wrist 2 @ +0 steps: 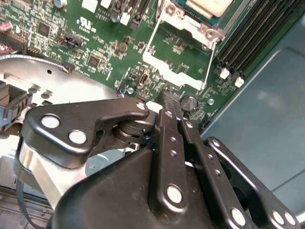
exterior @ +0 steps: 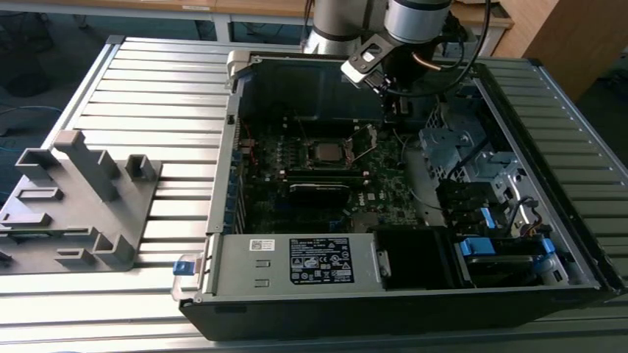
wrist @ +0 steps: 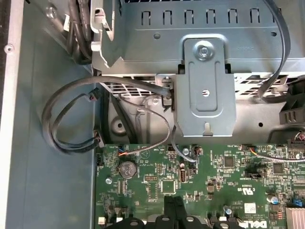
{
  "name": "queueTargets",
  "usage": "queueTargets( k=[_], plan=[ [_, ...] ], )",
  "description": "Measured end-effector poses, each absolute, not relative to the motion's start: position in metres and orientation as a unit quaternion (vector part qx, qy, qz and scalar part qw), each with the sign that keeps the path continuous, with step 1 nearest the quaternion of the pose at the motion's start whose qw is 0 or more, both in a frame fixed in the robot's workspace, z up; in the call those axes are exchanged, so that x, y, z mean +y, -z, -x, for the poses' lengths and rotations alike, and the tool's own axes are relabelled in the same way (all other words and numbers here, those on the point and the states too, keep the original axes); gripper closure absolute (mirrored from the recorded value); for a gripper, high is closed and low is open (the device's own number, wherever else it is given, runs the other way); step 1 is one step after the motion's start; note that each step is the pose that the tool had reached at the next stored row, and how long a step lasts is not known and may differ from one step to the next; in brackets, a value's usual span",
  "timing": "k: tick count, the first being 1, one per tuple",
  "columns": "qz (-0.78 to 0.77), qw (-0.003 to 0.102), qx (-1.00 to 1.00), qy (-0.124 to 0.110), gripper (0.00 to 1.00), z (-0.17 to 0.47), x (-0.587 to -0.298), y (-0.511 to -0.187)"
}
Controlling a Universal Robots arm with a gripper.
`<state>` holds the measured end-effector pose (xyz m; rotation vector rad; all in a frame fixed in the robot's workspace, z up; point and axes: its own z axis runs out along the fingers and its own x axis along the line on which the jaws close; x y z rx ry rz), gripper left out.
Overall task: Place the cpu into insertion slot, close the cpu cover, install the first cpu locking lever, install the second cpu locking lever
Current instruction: 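Close the cpu cover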
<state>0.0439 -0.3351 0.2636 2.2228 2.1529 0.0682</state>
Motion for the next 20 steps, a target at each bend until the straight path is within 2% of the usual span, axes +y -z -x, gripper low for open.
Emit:
queueTargets(
  k=[14,20],
  plan=[
    [-0.718,0.019,0.696,-0.018,0.9,-0.045,-0.3351,-0.2624],
    [-0.718,0.024,0.696,-0.009,0.9,-0.0477,-0.3351,-0.2583]
  ],
)
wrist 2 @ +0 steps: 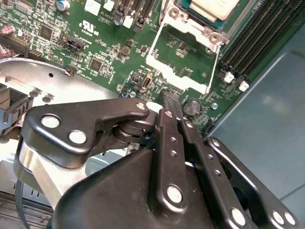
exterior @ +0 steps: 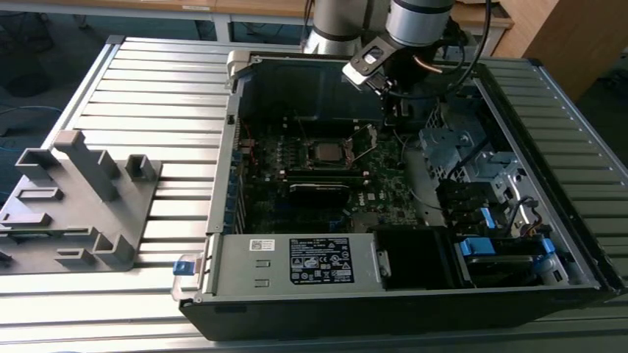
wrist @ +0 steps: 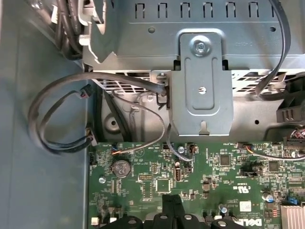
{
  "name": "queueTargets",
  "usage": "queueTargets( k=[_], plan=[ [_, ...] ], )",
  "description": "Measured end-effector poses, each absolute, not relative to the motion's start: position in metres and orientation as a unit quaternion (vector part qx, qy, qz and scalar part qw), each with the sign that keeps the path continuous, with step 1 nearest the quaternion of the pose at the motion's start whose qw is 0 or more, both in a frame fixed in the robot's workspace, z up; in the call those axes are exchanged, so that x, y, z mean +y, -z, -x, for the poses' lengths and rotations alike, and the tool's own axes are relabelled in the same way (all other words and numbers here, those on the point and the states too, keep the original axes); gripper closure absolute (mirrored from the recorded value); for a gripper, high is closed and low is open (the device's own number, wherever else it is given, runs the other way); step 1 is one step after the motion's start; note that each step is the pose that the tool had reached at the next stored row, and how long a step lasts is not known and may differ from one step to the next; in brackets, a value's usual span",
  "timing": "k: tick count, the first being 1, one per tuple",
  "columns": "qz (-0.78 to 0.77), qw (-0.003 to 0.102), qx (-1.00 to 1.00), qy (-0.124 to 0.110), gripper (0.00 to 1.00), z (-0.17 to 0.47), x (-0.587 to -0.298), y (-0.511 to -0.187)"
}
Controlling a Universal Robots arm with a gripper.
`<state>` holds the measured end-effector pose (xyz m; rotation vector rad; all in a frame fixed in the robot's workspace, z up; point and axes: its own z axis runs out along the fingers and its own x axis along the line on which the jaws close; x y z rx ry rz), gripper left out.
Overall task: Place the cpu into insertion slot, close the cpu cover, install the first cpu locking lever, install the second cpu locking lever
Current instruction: 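Close the cpu cover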
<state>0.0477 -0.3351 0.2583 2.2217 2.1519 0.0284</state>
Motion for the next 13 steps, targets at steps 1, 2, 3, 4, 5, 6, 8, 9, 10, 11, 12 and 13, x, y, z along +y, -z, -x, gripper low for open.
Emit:
queueTargets(
  k=[1,2,3,4,5,6,8,9,10,11,12,13],
  plan=[
    [-0.718,0.025,0.695,-0.008,0.9,-0.0481,-0.335,-0.2577],
    [-0.718,0.026,0.695,-0.006,0.9,-0.0486,-0.335,-0.2571],
    [-0.718,0.027,0.695,-0.004,0.9,-0.049,-0.335,-0.2565],
    [-0.718,0.028,0.695,-0.003,0.9,-0.0495,-0.335,-0.2559],
    [-0.718,0.029,0.695,-0.002,0.9,-0.0499,-0.3351,-0.2552],
    [-0.719,0.03,0.695,0.0,0.9,-0.0503,-0.3351,-0.2545],
    [-0.719,0.031,0.694,0.002,0.9,-0.0507,-0.3351,-0.2529],
    [-0.719,0.031,0.694,0.003,0.9,-0.0507,-0.3351,-0.252],
    [-0.719,0.032,0.694,0.004,0.9,-0.0508,-0.3351,-0.2511],
    [-0.719,0.032,0.694,0.004,0.9,-0.0508,-0.3351,-0.2504],
    [-0.719,0.032,0.694,0.004,0.9,-0.0508,-0.3351,-0.2503],
    [-0.719,0.032,0.694,0.004,0.9,-0.0508,-0.3351,-0.2503]
  ],
)
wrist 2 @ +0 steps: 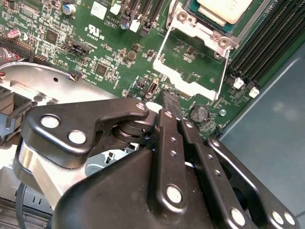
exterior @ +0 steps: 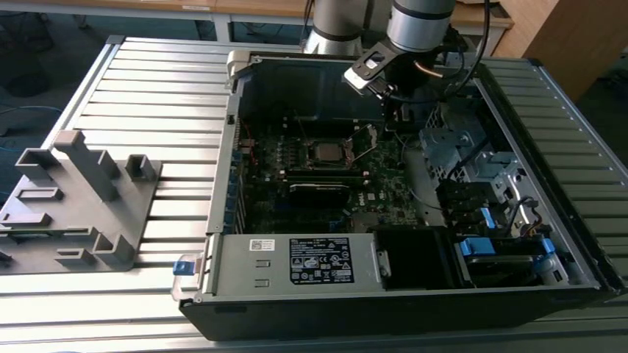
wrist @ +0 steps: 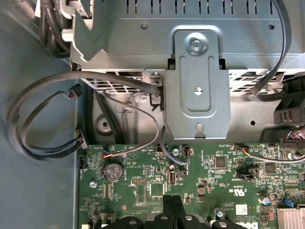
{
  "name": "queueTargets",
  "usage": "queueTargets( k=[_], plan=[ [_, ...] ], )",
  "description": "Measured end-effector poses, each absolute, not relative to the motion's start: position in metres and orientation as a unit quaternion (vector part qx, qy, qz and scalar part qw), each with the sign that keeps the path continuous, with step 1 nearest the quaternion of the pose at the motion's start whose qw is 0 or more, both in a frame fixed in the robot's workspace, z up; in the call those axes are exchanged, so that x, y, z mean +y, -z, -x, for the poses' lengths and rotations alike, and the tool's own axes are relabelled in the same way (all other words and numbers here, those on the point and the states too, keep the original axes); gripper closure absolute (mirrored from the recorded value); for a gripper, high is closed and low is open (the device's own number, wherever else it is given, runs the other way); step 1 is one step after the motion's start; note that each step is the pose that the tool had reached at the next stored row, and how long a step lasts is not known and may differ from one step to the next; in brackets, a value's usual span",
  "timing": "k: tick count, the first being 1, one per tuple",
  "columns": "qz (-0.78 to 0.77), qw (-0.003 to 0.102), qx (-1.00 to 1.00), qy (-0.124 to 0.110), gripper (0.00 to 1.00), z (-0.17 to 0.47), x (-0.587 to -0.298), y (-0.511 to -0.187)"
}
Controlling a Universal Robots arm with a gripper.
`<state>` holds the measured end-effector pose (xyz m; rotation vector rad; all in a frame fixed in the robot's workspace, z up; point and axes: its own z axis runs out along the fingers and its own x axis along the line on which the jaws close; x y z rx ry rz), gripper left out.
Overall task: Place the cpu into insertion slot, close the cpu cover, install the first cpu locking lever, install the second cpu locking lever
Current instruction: 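Close the cpu cover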
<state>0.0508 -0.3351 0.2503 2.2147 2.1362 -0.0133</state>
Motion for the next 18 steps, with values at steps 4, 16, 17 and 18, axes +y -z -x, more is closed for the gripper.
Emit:
queueTargets(
  k=[4,16,17,18],
  plan=[
    [-0.719,0.032,0.694,0.004,0.9,-0.0508,-0.3351,-0.2501],
    [-0.719,0.032,0.694,0.004,0.9,-0.0491,-0.335,-0.247],
    [-0.719,0.032,0.694,0.004,0.9,-0.0485,-0.335,-0.2469],
    [-0.719,0.032,0.694,0.004,0.9,-0.0479,-0.335,-0.2468]
  ],
)
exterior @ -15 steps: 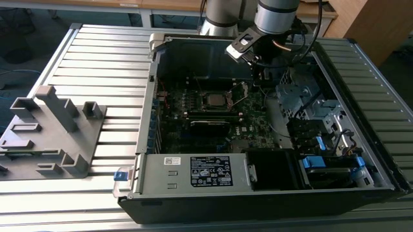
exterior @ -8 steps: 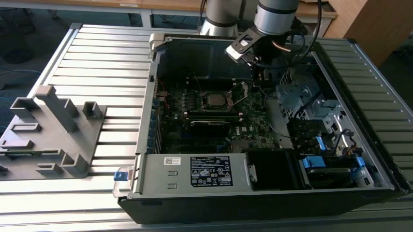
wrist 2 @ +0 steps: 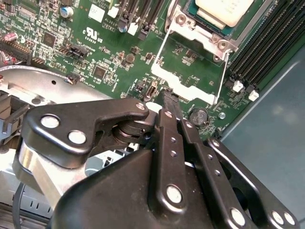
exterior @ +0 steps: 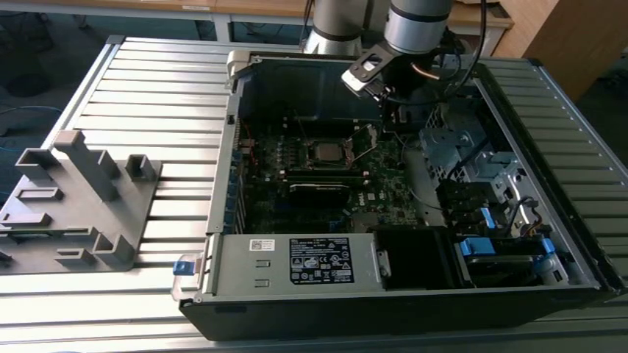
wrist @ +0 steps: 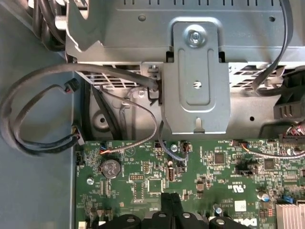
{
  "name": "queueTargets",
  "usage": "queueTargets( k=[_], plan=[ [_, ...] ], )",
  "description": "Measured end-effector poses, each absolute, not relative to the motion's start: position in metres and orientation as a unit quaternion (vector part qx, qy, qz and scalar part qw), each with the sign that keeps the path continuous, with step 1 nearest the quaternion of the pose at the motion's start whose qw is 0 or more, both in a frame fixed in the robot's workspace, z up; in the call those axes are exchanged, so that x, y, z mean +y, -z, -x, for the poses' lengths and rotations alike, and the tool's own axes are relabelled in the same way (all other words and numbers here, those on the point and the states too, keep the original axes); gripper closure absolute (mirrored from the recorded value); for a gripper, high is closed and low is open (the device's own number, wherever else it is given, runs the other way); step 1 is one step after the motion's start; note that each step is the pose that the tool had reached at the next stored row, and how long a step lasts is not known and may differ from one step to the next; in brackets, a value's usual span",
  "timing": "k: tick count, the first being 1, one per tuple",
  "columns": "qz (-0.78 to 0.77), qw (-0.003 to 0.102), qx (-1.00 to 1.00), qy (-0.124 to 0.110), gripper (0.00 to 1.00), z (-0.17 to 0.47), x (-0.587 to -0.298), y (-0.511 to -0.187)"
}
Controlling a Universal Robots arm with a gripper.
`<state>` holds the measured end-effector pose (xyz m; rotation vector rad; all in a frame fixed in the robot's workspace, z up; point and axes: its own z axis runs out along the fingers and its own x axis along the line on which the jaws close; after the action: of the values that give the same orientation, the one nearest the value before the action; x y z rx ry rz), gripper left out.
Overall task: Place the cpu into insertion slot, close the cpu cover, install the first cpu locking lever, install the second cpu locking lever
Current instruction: 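Close the cpu cover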
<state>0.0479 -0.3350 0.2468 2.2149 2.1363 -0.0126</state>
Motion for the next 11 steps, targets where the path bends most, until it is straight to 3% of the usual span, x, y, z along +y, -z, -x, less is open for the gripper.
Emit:
queueTargets(
  k=[11],
  plan=[
    [-0.719,0.034,0.694,0.002,0.9,-0.027,-0.335,-0.247]
  ],
)
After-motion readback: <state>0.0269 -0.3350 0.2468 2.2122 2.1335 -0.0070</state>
